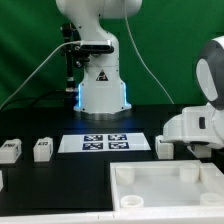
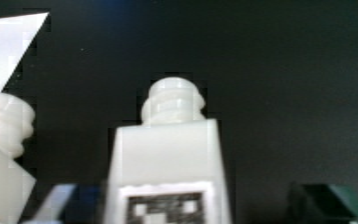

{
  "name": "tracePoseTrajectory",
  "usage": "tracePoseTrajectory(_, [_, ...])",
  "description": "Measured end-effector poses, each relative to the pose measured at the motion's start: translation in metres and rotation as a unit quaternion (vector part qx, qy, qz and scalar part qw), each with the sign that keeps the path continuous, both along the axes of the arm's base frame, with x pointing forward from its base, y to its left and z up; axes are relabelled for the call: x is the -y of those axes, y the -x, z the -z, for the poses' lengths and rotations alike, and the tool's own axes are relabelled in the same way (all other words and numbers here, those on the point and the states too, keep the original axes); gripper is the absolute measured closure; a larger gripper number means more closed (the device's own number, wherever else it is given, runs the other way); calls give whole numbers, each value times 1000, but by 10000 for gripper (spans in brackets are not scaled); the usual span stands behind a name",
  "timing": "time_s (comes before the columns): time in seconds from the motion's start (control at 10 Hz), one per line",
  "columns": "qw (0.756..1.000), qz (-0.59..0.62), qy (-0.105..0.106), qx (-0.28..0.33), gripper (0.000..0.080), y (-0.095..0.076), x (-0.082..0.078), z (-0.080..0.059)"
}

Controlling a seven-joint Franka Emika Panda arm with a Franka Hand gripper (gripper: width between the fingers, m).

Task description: Assemble one leg

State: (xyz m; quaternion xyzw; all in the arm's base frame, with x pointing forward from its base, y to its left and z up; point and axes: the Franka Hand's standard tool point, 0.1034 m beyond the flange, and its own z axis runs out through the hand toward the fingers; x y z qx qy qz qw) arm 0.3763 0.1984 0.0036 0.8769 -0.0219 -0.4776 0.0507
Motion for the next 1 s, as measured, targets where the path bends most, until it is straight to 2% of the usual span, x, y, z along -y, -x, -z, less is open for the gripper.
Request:
tracePoseTrajectory(0.1, [1000,0,0,0,513,0,0,0])
tracePoseTrajectory(1.0, [1000,1,0,1,512,-1,0,-1])
